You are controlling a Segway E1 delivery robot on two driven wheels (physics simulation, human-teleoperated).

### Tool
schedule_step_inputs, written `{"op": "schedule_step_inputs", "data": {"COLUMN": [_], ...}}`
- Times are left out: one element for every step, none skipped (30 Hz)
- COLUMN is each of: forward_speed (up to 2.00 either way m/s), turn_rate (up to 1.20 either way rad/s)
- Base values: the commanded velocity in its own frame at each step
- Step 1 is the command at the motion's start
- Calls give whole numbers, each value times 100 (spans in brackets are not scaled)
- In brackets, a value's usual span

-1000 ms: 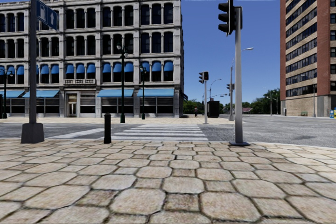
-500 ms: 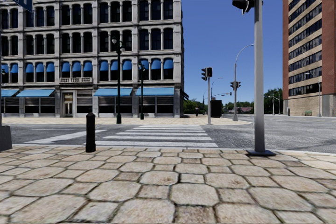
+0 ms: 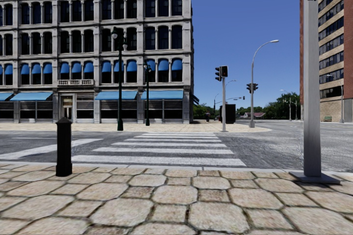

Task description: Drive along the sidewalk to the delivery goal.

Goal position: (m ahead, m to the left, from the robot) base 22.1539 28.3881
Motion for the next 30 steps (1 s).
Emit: {"op": "schedule_step_inputs", "data": {"forward_speed": [200,200,200,200,200,200,200,200,200,200,200,200,200,200,200,200,200,200,200,200,200,200,200,200,199,176,148,148,131,123], "turn_rate": [0,0,0,0,0,0,0,0,0,0,0,0,0,0,0,0,0,0,0,0,0,0,0,0,0,0,0,0,0,0]}}
